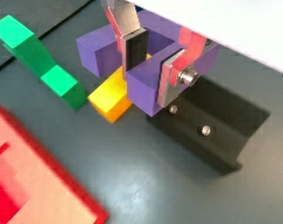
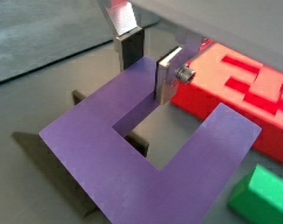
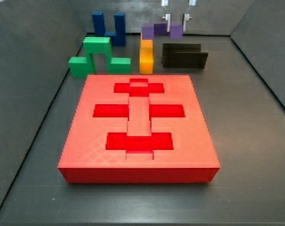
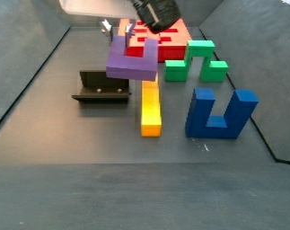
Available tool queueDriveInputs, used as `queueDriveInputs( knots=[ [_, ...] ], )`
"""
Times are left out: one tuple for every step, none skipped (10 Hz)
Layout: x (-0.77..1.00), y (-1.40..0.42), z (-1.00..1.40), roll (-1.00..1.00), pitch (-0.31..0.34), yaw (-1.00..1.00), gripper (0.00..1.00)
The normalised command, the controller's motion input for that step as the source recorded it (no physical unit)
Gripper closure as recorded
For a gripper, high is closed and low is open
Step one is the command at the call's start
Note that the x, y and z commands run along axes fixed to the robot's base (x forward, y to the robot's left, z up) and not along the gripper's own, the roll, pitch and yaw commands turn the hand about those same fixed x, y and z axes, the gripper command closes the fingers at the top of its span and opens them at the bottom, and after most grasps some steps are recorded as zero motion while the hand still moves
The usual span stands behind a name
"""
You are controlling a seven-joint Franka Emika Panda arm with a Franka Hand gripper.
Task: Pick up the purple object. Move up. Place the purple object on the fixture. Regrasp the purple object. Move to above the board. Insert the purple object.
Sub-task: Place the purple object on the fixture.
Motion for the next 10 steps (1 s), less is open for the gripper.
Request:
queueDriveInputs(
  knots=[
    [0.83, -0.12, -0.03, -0.78, 0.246, -0.1, 1.0],
    [0.89, -0.05, 0.0, -0.79, 0.231, -0.07, 1.0],
    [0.85, 0.03, 0.0, -0.84, 0.066, -0.03, 1.0],
    [0.8, 0.23, 0.0, -0.82, 0.0, 0.0, 1.0],
    [0.66, 0.41, -0.01, -0.79, 0.0, 0.0, 1.0],
    [0.65, 0.41, -0.2, -0.47, 0.0, 0.0, 1.0],
    [0.62, 0.4, -0.3, -0.46, 0.0, 0.0, 1.0],
    [0.7, 0.09, -0.24, -0.38, 0.371, 0.0, 1.0],
    [0.76, 0.0, -0.15, -0.25, 0.651, 0.0, 1.0],
    [0.85, -0.03, 0.0, -0.2, 0.643, 0.0, 1.0]
  ],
)
